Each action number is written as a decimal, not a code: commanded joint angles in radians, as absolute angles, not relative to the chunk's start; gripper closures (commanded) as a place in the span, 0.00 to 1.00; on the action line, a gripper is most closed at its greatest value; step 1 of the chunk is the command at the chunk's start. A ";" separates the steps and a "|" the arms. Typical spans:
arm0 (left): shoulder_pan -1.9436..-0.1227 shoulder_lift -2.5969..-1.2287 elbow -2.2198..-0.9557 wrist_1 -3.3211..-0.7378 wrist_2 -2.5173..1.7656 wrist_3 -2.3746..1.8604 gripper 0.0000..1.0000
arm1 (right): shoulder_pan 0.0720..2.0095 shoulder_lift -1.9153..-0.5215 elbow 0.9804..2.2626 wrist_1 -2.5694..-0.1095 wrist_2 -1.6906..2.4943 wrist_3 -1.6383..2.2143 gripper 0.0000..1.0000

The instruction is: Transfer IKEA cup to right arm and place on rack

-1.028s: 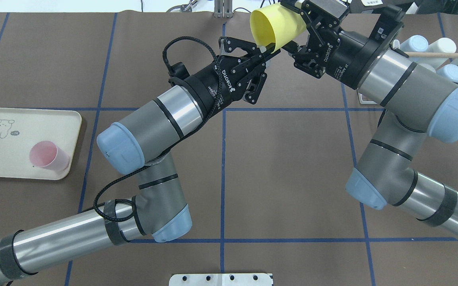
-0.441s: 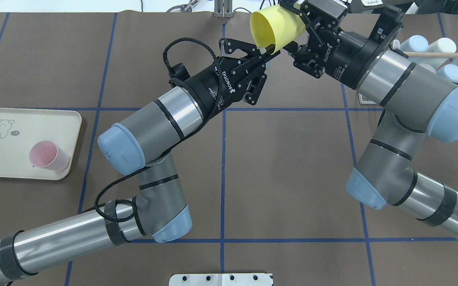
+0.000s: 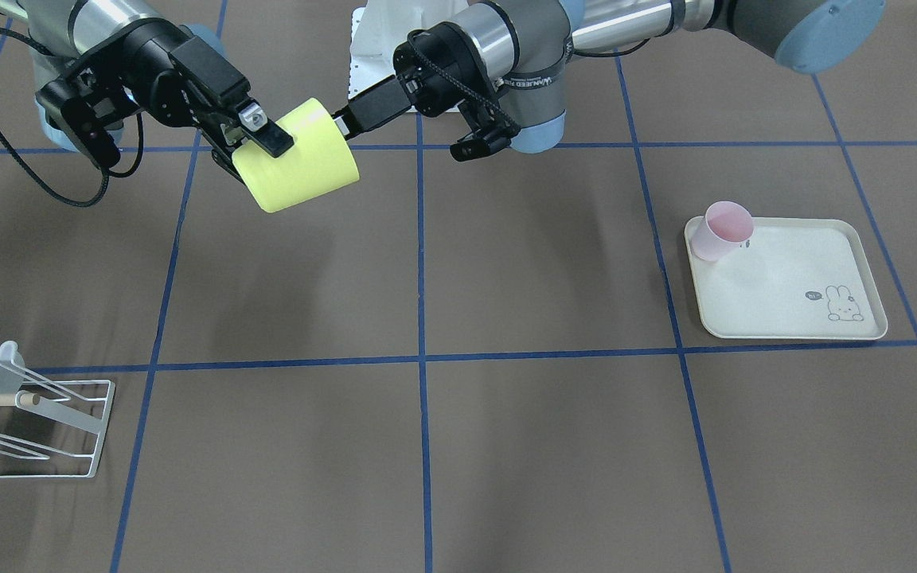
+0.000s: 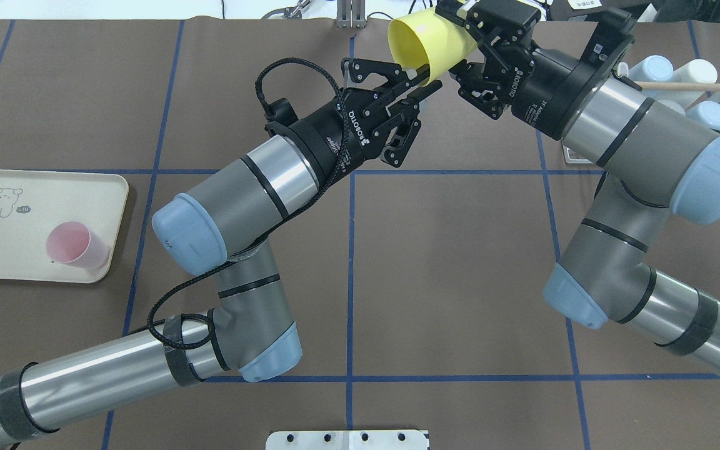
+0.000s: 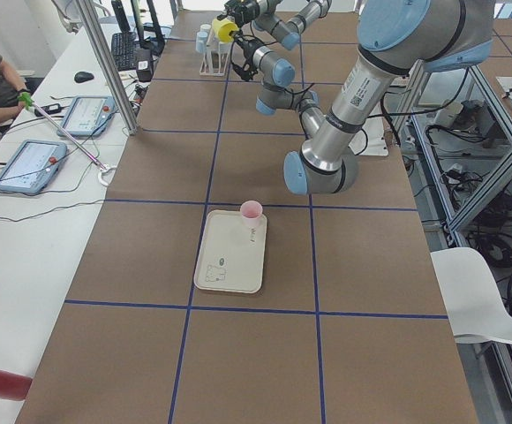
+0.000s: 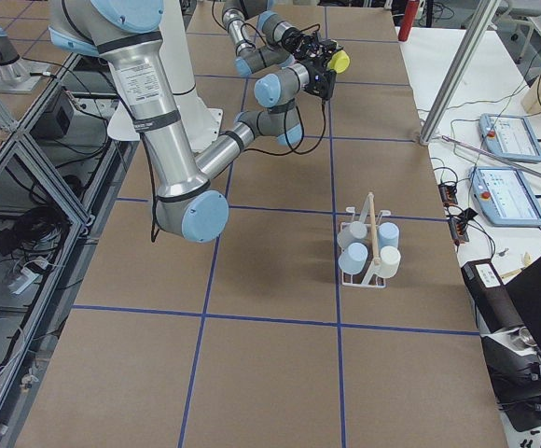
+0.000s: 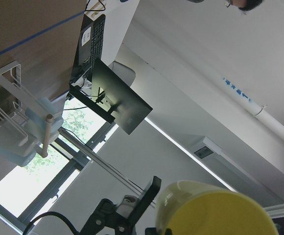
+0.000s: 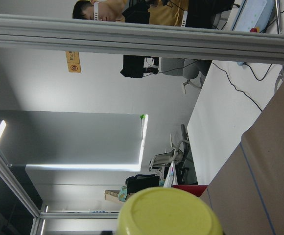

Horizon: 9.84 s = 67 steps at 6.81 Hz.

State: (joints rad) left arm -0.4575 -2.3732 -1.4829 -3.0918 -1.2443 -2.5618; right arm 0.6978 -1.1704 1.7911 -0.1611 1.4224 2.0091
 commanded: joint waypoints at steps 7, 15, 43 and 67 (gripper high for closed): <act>-0.498 -2.312 -1.535 -3.076 -1.265 -2.283 0.00 | 0.816 -1.213 1.749 -0.418 1.332 1.696 1.00; -0.610 -2.171 -1.697 -2.686 -1.382 -1.974 0.00 | 0.839 -1.436 1.796 -0.824 1.029 1.100 1.00; -0.761 -1.541 -2.077 -2.068 -2.009 -0.882 0.00 | 0.747 -1.522 2.158 -0.930 1.428 1.241 0.00; -0.882 -1.603 -1.819 -1.818 -2.115 -0.357 0.67 | 0.739 -1.497 2.149 -0.914 1.514 1.295 0.00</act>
State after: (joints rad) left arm -0.8824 -1.6029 -1.8208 -1.8171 -2.1154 -0.3586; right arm 0.7406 -1.4993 2.1504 -0.9143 1.5139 1.2959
